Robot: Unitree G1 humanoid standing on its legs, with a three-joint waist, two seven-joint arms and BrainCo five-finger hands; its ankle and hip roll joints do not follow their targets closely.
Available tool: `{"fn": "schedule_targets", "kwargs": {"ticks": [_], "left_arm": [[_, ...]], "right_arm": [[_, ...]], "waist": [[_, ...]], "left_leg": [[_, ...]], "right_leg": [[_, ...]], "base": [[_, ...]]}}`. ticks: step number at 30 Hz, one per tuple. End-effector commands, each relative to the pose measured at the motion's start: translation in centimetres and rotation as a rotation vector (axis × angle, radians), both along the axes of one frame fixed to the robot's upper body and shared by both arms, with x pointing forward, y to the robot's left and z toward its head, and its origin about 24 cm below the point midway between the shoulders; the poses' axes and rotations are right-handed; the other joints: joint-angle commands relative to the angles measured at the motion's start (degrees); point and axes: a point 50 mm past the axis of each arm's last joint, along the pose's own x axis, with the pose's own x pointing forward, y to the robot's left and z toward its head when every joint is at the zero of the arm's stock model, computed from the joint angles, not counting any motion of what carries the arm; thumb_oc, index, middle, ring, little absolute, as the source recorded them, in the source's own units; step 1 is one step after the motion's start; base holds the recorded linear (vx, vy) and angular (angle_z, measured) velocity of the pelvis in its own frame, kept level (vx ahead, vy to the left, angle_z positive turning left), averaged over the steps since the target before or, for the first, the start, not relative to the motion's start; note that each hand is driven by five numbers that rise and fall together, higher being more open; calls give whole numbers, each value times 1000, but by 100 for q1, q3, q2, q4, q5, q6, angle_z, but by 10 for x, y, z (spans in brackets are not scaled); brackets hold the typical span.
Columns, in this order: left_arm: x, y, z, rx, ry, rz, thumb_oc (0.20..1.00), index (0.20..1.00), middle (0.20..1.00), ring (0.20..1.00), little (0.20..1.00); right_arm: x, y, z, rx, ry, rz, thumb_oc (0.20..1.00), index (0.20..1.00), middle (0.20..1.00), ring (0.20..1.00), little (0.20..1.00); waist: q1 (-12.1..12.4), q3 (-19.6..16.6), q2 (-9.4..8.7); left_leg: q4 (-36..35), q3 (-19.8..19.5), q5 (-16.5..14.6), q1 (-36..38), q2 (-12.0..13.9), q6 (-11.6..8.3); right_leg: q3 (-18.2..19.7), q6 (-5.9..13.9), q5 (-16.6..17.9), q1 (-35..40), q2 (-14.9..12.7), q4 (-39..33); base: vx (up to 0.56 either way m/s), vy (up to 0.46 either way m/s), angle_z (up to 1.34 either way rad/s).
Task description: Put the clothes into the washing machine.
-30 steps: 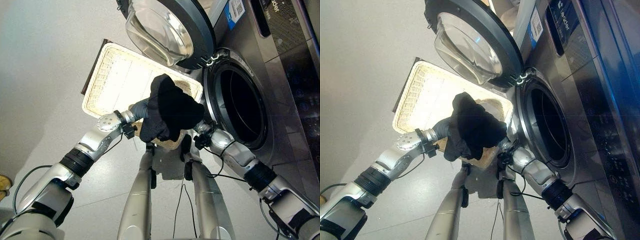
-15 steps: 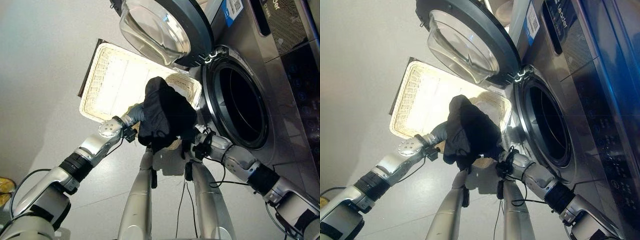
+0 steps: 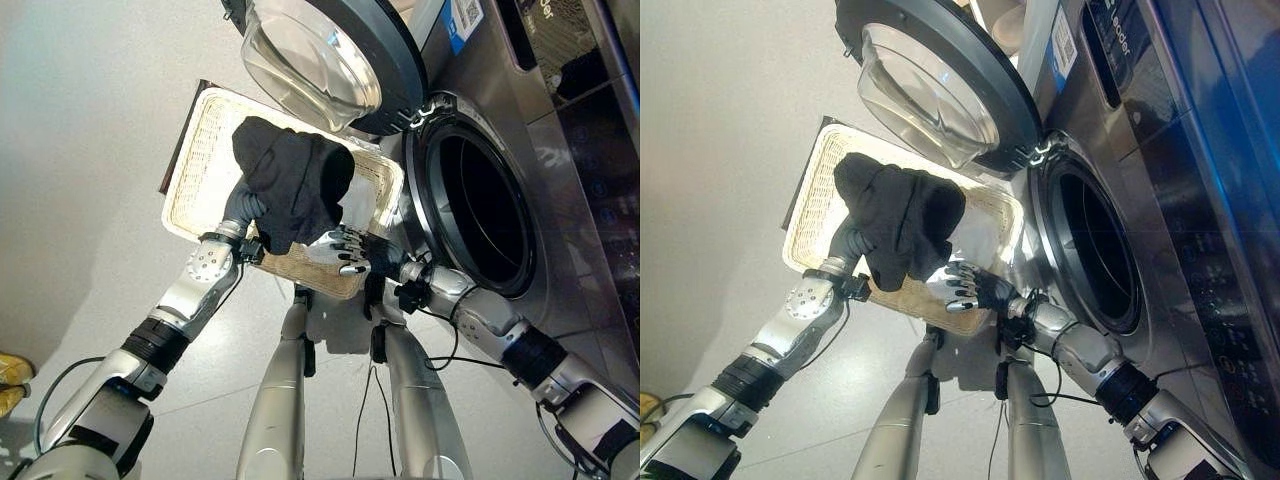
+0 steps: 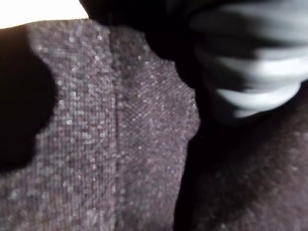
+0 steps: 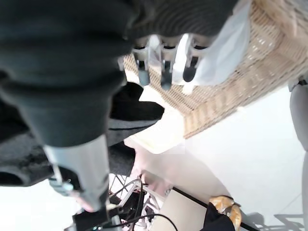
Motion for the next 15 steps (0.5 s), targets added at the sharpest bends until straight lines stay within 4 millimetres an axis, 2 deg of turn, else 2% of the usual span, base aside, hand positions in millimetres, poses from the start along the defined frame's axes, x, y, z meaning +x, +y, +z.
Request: {"fn": "schedule_targets", "kwargs": {"ticks": [1, 5, 6, 8, 10, 13, 15], "left_arm": [[1, -18, 16, 44, -96, -66, 200, 200, 200, 200, 200], [1, -21, 15, 73, -88, -95, 200, 200, 200, 200, 200], [-2, -30, 14, 102, -80, -197, 200, 200, 200, 200, 200], [-3, -33, 14, 99, -81, -237, 200, 200, 200, 200, 200], [-6, -37, 15, 98, -90, -279, 200, 200, 200, 200, 200], [-13, -44, 12, 85, -109, -316, 200, 200, 200, 200, 200], [-16, -47, 10, 88, -117, -312, 200, 200, 200, 200, 200]], "right_arm": [[-7, 10, 10, 86, -27, 66, 1000, 1000, 1000, 1000, 1000], [-8, 12, 9, 105, -5, 74, 1000, 1000, 1000, 1000, 1000], [-9, 13, 8, 177, 44, 59, 1000, 1000, 1000, 1000, 1000], [-8, 12, 8, 221, 63, 25, 1000, 1000, 1000, 1000, 1000], [-6, 9, 7, 330, 114, -69, 1000, 1000, 1000, 1000, 1000], [-5, 3, -3, 557, 247, -229, 1000, 1000, 1000, 1000, 1000], [-8, 6, -10, 636, 286, -268, 1000, 1000, 1000, 1000, 1000]], "waist": [[-101, -122, 122], [-102, -122, 128], [-113, -122, 136], [-120, -122, 139], [-134, -122, 147], [-170, -122, 169], [-182, -122, 178]], "left_leg": [[146, 151, -257, -43, -501, 160], [168, 156, -265, -42, -506, 165], [174, 170, -270, -21, -503, 173], [167, 174, -269, -14, -504, 175], [169, 178, -271, -25, -508, 175], [115, 172, -278, -4, -507, 196], [69, 167, -281, 16, -517, 216]], "right_leg": [[-217, 542, 551, 517, -79, -1030], [-224, 543, 544, 515, -80, -1008], [-225, 550, 556, 521, -91, -1000], [-220, 552, 567, 522, -92, -1009], [-197, 553, 580, 506, -85, -1016], [-121, 548, 588, 482, -46, -1025], [-83, 542, 599, 481, -30, -1052]], "base": [[0, 0, 0], [0, 0, 0], [0, 0, 0], [0, 0, 0], [0, 0, 0], [-3, 22, 0], [-2, 15, -1]]}}
